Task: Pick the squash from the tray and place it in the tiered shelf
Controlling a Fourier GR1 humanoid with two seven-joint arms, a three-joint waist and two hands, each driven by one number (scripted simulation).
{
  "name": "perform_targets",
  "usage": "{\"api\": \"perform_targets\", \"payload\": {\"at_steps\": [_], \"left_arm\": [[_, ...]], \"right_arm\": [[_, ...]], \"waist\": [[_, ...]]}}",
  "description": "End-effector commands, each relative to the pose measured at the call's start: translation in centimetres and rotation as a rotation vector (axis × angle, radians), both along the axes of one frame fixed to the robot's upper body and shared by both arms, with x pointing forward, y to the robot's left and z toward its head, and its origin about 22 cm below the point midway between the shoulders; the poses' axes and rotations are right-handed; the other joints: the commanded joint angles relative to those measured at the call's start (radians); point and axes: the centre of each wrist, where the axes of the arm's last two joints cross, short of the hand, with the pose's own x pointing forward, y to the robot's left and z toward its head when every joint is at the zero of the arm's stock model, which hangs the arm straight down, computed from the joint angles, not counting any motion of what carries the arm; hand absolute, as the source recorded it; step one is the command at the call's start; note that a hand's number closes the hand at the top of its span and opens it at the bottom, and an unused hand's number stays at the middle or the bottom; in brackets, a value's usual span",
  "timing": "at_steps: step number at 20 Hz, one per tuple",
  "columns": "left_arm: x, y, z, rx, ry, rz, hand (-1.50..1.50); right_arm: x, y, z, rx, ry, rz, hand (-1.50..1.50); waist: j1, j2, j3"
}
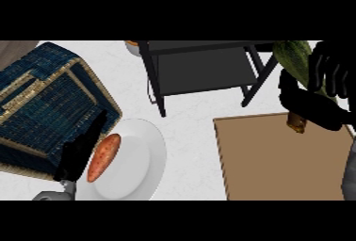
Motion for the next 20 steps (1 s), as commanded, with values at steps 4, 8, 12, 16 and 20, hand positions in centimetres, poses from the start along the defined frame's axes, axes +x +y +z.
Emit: {"api": "perform_targets", "payload": {"at_steps": [4,8,12,16,20], "left_arm": [[0.3,0.0,-0.6,-0.006,0.044,-0.005,0.0],[2.0,-0.2,1.5,0.012,0.04,-0.007,0.0],[1.3,-0.5,0.4,0.009,0.048,-0.004,0.0],[0.3,0.1,-0.5,0.007,0.056,-0.015,0.0],[0.1,0.3,-0.4,0.002,0.039,-0.041,0.0]], "right_arm": [[7.5,0.9,3.4,-0.009,0.04,-0.128,1.5],[11.2,1.0,5.0,0.001,0.053,-0.132,1.5],[14.9,1.2,2.7,-0.062,0.078,-0.088,1.5],[17.2,1.4,0.8,-0.084,0.126,-0.04,1.5],[19.3,4.4,0.1,-0.08,0.178,-0.03,1.5]], "waist": [[0.01,0.009,-0.004],[0.014,0.011,-0.003],[0.02,0.014,-0.003],[0.021,0.015,-0.003],[0.039,0.02,-0.004]]}}
